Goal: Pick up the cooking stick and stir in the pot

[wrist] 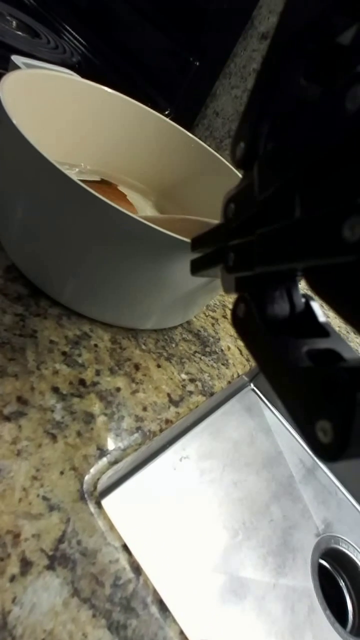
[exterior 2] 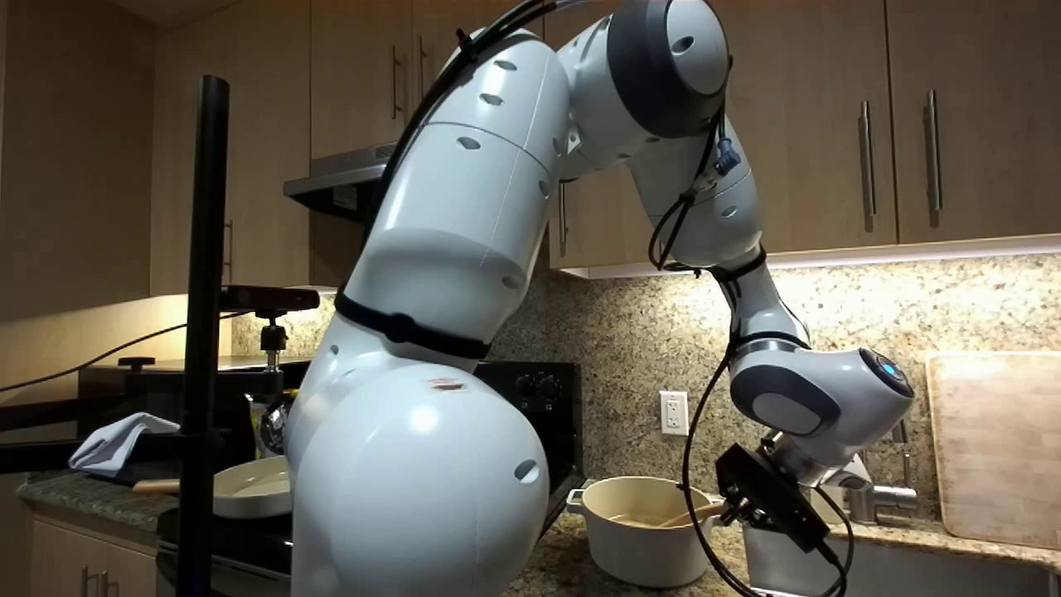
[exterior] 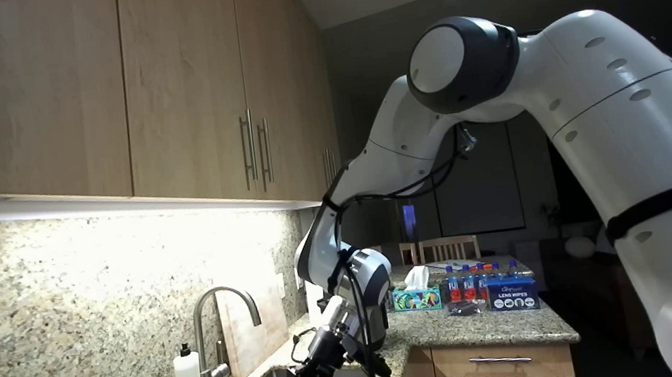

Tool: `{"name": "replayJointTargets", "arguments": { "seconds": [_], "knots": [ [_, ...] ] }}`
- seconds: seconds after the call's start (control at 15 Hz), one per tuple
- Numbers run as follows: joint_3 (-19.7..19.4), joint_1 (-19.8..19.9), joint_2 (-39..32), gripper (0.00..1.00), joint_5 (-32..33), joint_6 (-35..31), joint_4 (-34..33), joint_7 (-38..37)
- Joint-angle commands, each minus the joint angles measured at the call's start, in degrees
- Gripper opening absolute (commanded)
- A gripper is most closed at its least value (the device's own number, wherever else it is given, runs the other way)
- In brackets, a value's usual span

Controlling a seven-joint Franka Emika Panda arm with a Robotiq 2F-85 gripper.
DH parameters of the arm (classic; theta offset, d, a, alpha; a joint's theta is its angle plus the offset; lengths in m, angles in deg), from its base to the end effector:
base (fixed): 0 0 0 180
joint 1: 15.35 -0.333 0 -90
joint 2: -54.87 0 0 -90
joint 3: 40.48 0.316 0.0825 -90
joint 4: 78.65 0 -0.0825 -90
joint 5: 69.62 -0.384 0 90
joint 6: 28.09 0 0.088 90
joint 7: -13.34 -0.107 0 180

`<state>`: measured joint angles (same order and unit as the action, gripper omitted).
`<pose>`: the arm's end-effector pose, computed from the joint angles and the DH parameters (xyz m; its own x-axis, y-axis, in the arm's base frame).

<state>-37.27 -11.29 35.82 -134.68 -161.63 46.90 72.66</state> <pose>0.5449 0.0076 0.2239 0.9712 0.0222 0.2373 0.1747 -0.7439 -0.6450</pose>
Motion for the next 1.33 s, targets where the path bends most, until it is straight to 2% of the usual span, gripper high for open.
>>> {"name": "replayJointTargets", "arguments": {
  "seconds": [0.0, 0.2, 0.27, 0.33, 0.53, 1.07, 1.27],
  "knots": [
    [0.0, -0.6, 1.9, 0.00, -1.9, -0.2, 1.6, 3.3],
    [0.0, -0.9, 2.9, 0.00, -1.9, -0.4, 2.1, 4.5],
    [-0.1, -0.8, 3.3, 0.26, -2.0, -0.2, 2.3, 4.7],
    [-0.2, -0.8, 3.4, 0.27, -2.0, 0.0, 2.2, 4.9],
    [-0.5, -0.7, 3.2, 0.44, -0.7, 1.1, 1.0, 4.6],
    [-0.7, -1.4, 0.3, 0.96, 6.0, 5.2, -6.3, 1.2],
    [-0.6, -1.2, -1.3, 1.00, 7.9, 6.4, -8.7, 0.6]
  ]
}}
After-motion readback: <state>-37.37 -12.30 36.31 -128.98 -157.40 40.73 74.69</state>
